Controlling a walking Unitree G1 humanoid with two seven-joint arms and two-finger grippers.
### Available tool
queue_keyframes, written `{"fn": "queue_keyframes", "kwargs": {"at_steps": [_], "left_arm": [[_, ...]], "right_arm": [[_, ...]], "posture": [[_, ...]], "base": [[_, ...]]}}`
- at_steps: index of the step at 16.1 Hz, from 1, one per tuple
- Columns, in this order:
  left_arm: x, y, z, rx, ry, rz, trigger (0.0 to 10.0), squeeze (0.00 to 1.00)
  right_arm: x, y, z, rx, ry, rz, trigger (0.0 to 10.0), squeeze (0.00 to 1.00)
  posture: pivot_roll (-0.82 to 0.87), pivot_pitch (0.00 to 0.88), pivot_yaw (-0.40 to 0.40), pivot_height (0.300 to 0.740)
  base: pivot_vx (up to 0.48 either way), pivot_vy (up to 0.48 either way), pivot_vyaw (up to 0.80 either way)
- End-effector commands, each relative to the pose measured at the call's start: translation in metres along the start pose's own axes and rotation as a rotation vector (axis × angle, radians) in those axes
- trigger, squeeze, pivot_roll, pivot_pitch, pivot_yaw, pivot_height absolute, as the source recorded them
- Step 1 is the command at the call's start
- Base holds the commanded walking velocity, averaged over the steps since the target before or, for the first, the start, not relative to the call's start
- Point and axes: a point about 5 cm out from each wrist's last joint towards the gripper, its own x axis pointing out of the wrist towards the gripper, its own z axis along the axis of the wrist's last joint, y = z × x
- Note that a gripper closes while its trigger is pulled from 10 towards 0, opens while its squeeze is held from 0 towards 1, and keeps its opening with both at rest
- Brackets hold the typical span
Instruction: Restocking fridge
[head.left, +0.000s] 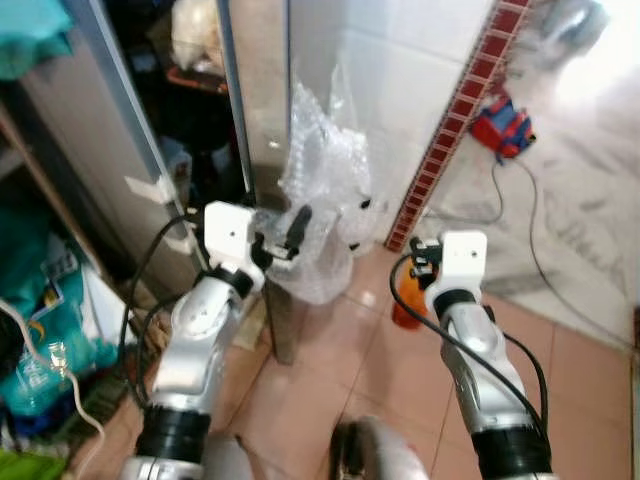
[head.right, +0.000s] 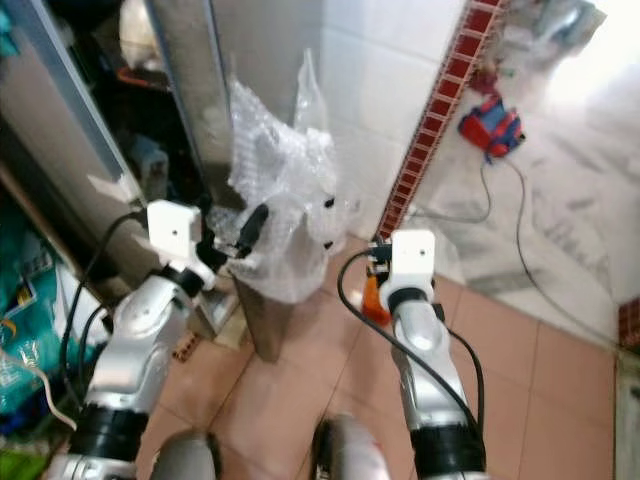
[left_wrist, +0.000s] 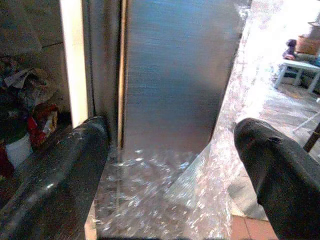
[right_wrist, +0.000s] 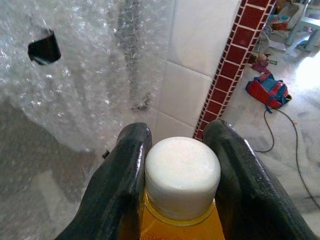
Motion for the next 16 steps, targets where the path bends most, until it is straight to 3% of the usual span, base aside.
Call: {"fn": "queue_keyframes", "kwargs": {"at_steps": [1, 3, 9, 12, 16], "left_arm": [[0.006, -0.012, 0.0, -0.001, 0.009, -0.049, 10.0, 0.0], [0.006, -0.013, -0.001, -0.002, 0.01, -0.047, 10.0, 0.0], [0.007, -0.014, -0.002, -0.006, 0.009, -0.046, 10.0, 0.0], [0.009, -0.014, -0.003, -0.008, 0.008, -0.032, 10.0, 0.0], [0.008, 0.002, 0.0, 0.033, 0.0, 0.082, 10.0, 0.0]], "right_arm": [[0.004, -0.004, 0.013, 0.006, -0.043, -0.018, 10.0, 0.0], [0.005, -0.003, 0.013, 0.008, -0.043, -0.017, 10.0, 0.0], [0.006, -0.003, 0.013, 0.007, -0.04, -0.017, 10.0, 0.0], [0.006, -0.003, 0.013, 0.002, -0.041, -0.022, 10.0, 0.0], [0.007, -0.002, 0.013, 0.002, -0.041, -0.023, 10.0, 0.0]], "posture": [[0.06, 0.123, -0.051, 0.74], [0.06, 0.124, -0.051, 0.74], [0.06, 0.125, -0.051, 0.74], [0.06, 0.123, -0.05, 0.74], [0.07, 0.123, -0.05, 0.74]], "base": [[0.24, -0.27, -0.8], [0.12, -0.276, -0.55], [0.246, -0.329, 0.0], [0.0, 0.0, 0.0], [0.0, 0.0, 0.0]]}}
